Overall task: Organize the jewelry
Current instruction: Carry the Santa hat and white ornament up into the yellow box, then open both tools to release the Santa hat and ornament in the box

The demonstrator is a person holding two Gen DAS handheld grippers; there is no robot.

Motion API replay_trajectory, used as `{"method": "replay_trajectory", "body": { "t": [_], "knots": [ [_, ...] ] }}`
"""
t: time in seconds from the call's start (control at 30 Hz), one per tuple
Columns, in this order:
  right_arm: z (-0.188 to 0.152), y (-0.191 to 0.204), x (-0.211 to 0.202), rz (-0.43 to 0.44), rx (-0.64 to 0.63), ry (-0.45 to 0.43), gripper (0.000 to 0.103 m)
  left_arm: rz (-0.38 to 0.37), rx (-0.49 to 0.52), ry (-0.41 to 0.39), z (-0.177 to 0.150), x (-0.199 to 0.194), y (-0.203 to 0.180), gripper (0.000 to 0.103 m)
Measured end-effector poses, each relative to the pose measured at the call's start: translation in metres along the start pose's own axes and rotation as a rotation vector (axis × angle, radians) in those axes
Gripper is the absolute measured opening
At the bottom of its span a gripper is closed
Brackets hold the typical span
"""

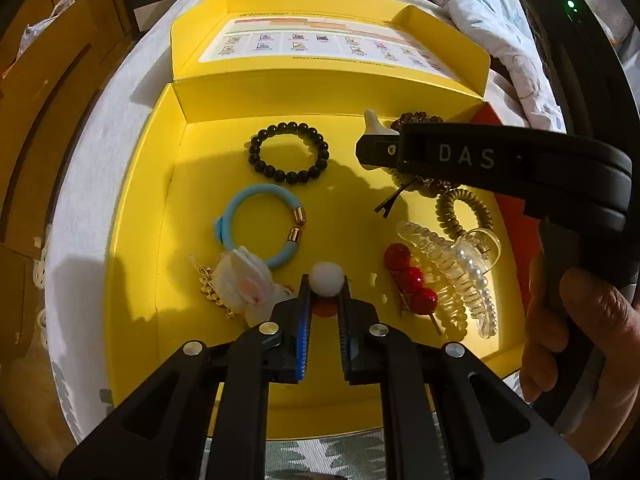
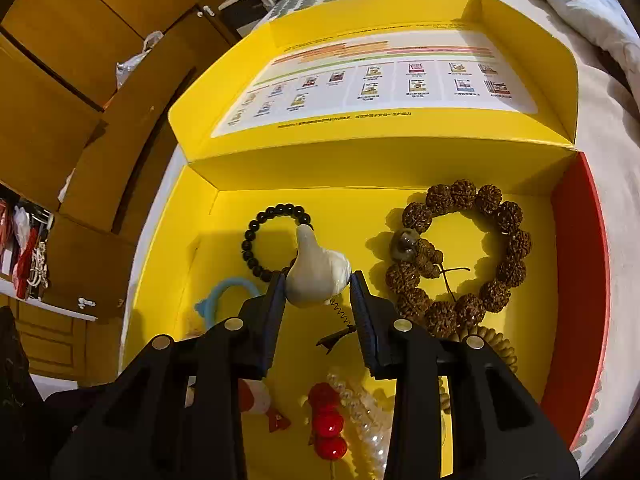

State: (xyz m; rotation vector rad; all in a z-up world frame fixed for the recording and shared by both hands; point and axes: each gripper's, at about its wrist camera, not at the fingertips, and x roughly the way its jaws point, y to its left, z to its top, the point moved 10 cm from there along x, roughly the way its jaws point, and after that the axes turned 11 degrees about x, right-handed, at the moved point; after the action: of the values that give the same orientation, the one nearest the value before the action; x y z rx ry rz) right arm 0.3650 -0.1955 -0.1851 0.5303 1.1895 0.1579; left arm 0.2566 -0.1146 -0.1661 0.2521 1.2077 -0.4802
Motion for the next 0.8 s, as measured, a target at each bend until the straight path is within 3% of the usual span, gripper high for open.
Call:
{"method": "replay_trajectory", "body": {
  "t": [0.3, 0.53, 0.8],
  "knots": [
    [0.002, -0.006, 0.01, -0.03, 0.002, -0.004, 0.038, 0.007, -0.002, -0.012, 0.001, 0.0, 0.0, 0.013],
    [0.004, -0.007, 0.0, -0.053, -0.016, -0.038, 0.039, 0.045, 0.026, -0.051, 0.005, -0.01, -0.002, 0.034],
    [0.012, -0.009, -0.02, -0.035, -0.007, -0.086, 0.039, 0.118, 0.067, -0.12, 0.011, -0.029, -0.005, 0.036]
  ]
}}
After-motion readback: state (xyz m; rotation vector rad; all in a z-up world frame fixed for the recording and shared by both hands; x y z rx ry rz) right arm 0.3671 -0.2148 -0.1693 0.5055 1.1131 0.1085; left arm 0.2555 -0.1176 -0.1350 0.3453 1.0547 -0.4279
